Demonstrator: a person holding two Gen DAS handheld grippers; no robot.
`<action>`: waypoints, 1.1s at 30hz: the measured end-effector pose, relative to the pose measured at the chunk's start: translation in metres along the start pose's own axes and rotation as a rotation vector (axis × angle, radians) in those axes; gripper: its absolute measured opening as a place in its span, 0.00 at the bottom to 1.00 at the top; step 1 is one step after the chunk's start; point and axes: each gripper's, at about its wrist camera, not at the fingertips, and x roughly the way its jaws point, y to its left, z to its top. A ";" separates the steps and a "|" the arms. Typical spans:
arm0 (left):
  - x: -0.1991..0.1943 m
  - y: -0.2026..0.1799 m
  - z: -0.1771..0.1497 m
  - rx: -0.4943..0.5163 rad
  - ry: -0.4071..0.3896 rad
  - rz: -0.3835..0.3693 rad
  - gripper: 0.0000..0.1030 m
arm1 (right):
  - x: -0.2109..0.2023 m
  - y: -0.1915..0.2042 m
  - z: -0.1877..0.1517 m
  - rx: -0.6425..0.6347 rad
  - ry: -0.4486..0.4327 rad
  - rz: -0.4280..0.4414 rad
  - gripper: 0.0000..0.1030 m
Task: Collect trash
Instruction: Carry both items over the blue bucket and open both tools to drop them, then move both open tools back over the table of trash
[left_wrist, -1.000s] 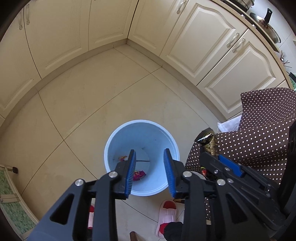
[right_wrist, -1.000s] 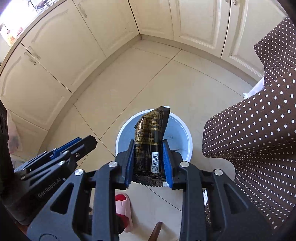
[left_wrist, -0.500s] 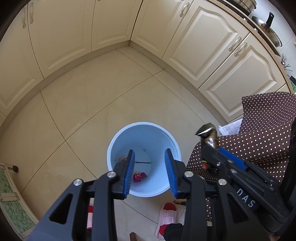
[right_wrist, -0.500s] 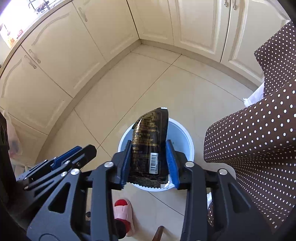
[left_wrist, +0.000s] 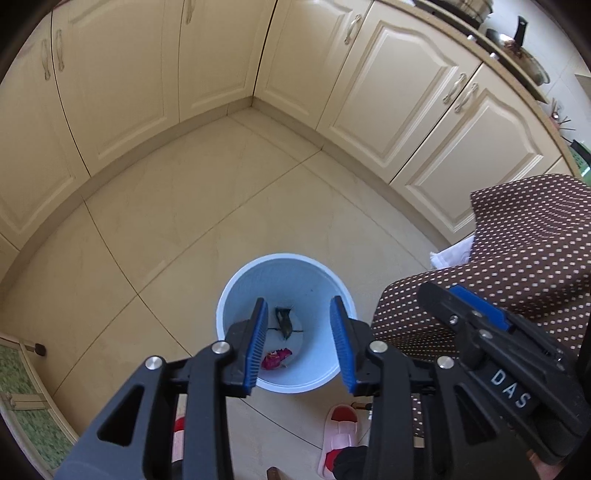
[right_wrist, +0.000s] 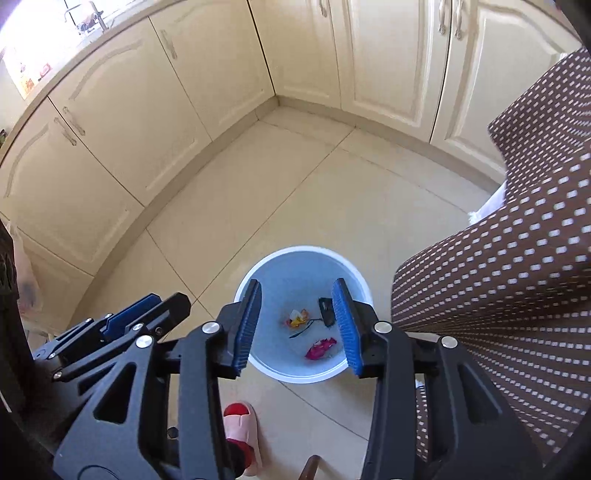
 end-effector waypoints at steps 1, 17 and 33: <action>-0.008 -0.003 0.000 0.004 -0.014 -0.004 0.33 | -0.008 0.000 0.000 -0.001 -0.012 0.000 0.39; -0.179 -0.149 -0.026 0.216 -0.251 -0.168 0.43 | -0.259 -0.065 -0.034 0.005 -0.430 -0.105 0.43; -0.215 -0.411 -0.072 0.576 -0.201 -0.385 0.65 | -0.408 -0.281 -0.109 0.321 -0.604 -0.435 0.59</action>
